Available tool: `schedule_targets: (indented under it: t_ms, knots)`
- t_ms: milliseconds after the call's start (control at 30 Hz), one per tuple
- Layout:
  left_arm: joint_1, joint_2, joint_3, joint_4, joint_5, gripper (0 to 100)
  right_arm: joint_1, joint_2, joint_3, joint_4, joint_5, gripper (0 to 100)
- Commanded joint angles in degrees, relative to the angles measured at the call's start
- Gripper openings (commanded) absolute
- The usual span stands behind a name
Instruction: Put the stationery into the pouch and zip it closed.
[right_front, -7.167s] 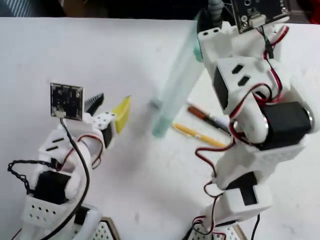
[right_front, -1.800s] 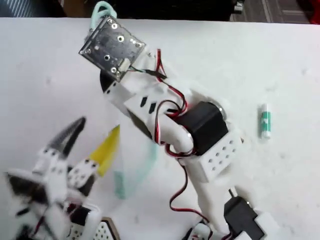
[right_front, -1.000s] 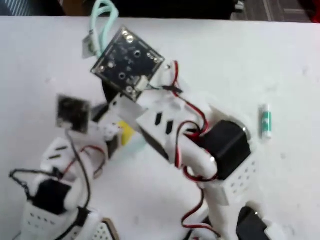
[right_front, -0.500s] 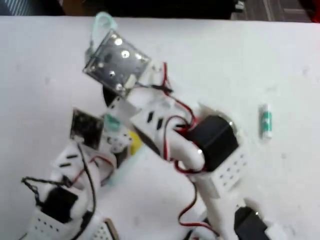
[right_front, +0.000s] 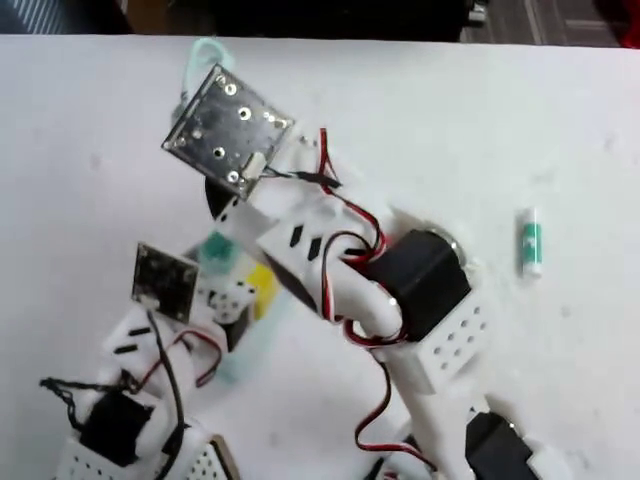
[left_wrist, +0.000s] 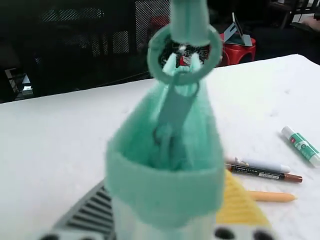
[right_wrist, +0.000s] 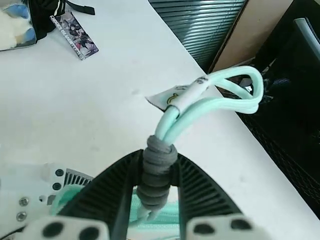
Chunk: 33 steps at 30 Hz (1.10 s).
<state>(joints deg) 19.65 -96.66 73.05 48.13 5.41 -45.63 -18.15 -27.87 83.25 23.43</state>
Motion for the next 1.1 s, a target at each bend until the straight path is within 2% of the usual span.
schedule_targets:
  t_ms: [0, 133, 300, 533, 633, 733, 833, 900, 1067]
  knots:
    - [1.0, -6.2, -0.4, 2.0, 0.3, 8, 2.2, -1.6, -0.3, -0.1, -0.4, 1.6]
    - [1.0, -7.8, 3.4, -1.5, -6.8, 2, 3.5, -1.6, -0.3, -0.1, -0.4, 1.6]
    - [1.0, -7.8, 11.7, -13.1, -6.0, 2, 3.1, -1.6, -0.2, 0.0, -0.4, 1.6]
    - [1.1, -6.8, 12.8, -23.3, -6.2, 2, 3.5, -2.0, 5.6, -3.2, -0.4, 1.6]
    - [0.8, 0.6, 13.0, -31.5, -6.2, 2, 4.4, -2.1, 8.6, -6.4, -0.4, 1.6]
    - [0.5, 15.2, 10.5, -39.6, -6.2, 2, 4.8, -2.1, 12.5, -9.3, -0.4, 1.6]
    - [0.5, 30.7, 4.7, -40.2, -6.2, 2, 5.8, -2.2, 14.9, -11.7, -0.4, 1.6]
    - [0.5, 36.6, 2.2, -39.3, -6.3, 2, 6.5, -2.2, 15.0, -12.3, -0.4, 1.6]
    - [0.3, 36.1, 2.4, -39.0, -6.2, 2, 8.6, -1.7, 15.0, -12.3, -0.4, 1.6]
